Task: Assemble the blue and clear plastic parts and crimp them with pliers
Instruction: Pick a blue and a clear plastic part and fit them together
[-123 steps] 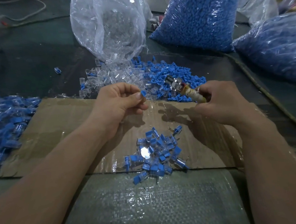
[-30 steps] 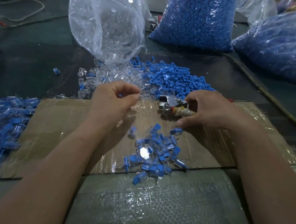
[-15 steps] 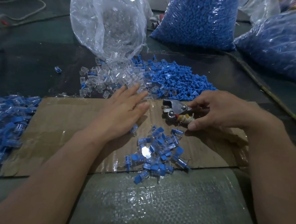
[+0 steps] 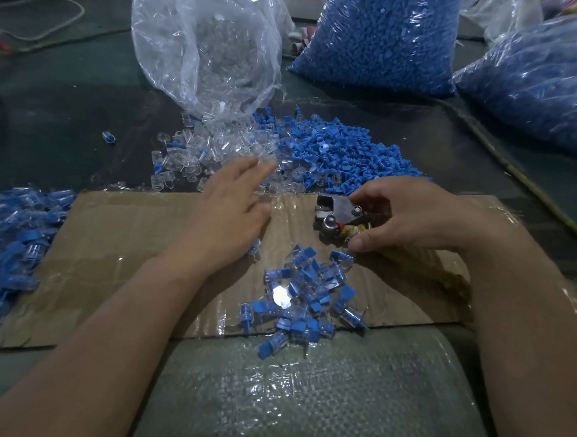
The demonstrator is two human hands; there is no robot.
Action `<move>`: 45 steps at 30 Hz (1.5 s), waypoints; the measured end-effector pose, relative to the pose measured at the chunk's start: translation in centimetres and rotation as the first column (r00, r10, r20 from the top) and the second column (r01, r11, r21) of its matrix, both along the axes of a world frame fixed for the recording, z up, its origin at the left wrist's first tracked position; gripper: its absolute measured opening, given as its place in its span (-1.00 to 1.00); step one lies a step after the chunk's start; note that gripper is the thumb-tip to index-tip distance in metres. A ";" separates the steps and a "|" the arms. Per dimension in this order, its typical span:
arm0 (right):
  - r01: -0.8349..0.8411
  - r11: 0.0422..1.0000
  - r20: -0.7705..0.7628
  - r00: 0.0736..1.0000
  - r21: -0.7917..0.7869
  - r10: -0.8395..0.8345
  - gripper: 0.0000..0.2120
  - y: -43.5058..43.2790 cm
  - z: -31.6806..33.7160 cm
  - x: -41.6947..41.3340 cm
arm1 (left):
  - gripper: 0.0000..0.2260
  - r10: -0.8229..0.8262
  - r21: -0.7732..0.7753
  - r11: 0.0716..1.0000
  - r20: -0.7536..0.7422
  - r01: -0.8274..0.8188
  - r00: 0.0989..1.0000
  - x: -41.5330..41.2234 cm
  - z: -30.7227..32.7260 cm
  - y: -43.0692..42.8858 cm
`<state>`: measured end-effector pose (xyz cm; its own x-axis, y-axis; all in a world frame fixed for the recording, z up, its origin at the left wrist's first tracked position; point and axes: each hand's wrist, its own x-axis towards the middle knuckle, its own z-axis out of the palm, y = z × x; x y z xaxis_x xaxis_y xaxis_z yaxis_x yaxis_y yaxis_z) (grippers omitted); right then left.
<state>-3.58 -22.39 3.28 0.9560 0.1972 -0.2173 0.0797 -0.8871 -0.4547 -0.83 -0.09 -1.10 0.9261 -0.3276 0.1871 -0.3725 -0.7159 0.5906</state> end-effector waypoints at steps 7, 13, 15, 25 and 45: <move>0.041 0.996 0.059 0.997 0.079 -0.045 -0.50 0.1 0.1 0.0 | -0.63 0.037 0.040 0.999 -0.012 -0.037 0.999 0.2 0.0 -0.1; 0.133 0.988 0.355 0.922 0.085 -0.154 -0.83 0.1 -1.0 1.4 | -0.66 0.095 -0.043 0.995 0.019 -0.094 0.995 0.1 0.1 -0.2; 0.150 0.987 0.416 0.895 0.066 -0.164 -0.78 0.4 -1.4 1.9 | -0.67 0.113 -0.048 0.993 0.039 -0.111 0.993 0.1 0.1 -0.2; 0.140 0.989 0.329 0.937 -0.053 -0.115 -0.84 0.6 -2.5 3.3 | -0.73 0.158 0.015 0.987 0.159 -0.162 0.975 0.2 0.1 0.0; 0.163 0.899 0.446 0.824 0.406 -0.350 -0.85 1.4 -1.5 2.2 | -0.83 0.184 -0.500 0.838 -0.116 -0.217 0.976 -0.9 1.1 -0.4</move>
